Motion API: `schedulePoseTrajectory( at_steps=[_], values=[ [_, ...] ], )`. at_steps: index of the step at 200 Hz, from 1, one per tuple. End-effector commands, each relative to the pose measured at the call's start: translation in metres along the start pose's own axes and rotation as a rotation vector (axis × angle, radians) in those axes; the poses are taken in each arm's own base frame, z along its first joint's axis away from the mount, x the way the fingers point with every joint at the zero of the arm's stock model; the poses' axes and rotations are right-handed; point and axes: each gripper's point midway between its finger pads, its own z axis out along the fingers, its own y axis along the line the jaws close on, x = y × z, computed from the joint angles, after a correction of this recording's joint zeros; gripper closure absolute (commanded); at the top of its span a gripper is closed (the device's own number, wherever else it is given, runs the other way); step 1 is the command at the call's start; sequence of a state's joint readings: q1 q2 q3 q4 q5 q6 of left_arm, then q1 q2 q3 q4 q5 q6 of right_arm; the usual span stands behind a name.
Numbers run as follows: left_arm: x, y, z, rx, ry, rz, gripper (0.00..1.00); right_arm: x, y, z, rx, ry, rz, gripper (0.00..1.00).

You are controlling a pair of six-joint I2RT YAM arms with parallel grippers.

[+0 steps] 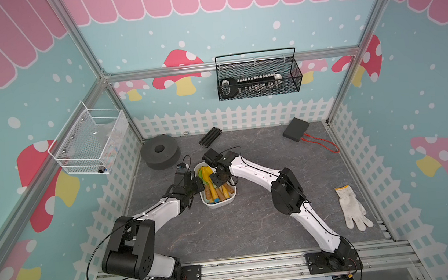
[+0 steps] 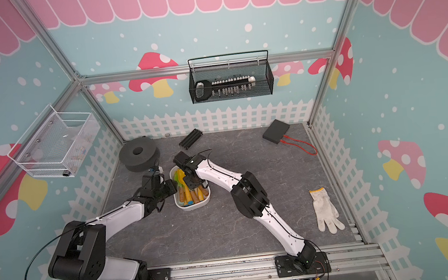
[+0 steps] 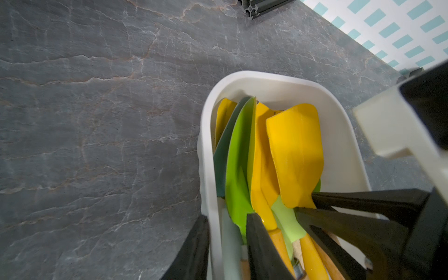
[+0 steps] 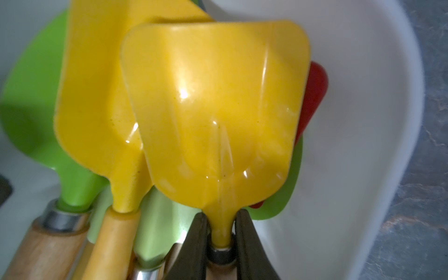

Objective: Take the shovel out of the storage box
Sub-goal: Pick up the shovel from the storage box, then place the shovel at the center of the board.

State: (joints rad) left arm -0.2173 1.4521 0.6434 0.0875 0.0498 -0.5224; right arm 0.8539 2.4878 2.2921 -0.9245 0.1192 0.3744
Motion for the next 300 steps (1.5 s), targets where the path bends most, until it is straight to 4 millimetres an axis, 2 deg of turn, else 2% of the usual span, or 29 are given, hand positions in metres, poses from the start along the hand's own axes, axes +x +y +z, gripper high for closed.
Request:
schedulePoseTrajectory(
  at_steps=[1, 70, 97, 130, 173, 202, 268, 300],
  values=[
    [-0.001, -0.005, 0.001, 0.028, -0.004, 0.018, 0.69, -0.031, 0.008, -0.047, -0.037, -0.125, 0.006, 0.92],
    [-0.002, -0.005, 0.000, 0.026, -0.009, 0.021, 0.69, -0.049, -0.003, -0.084, -0.053, -0.204, 0.023, 0.91],
    [-0.003, -0.005, -0.001, 0.028, -0.010, 0.023, 0.68, -0.054, -0.018, -0.091, -0.064, -0.218, 0.064, 0.90],
    [-0.002, -0.005, -0.001, 0.028, -0.007, 0.023, 0.68, -0.058, -0.046, -0.090, -0.037, -0.222, 0.128, 0.89],
    [-0.003, -0.005, -0.003, 0.026, -0.015, 0.035, 0.68, -0.053, -0.093, -0.072, -0.018, -0.195, 0.235, 0.88],
    [-0.004, -0.006, -0.004, 0.028, -0.020, 0.052, 0.67, -0.052, -0.117, -0.061, -0.023, -0.188, 0.300, 0.88],
    [-0.001, -0.007, 0.000, 0.035, 0.006, 0.047, 0.61, -0.052, -0.150, -0.025, -0.053, -0.180, 0.440, 0.89],
    [0.002, -0.009, 0.005, 0.046, 0.027, 0.039, 0.61, -0.049, -0.160, -0.008, -0.038, -0.163, 0.478, 0.89]
  ],
)
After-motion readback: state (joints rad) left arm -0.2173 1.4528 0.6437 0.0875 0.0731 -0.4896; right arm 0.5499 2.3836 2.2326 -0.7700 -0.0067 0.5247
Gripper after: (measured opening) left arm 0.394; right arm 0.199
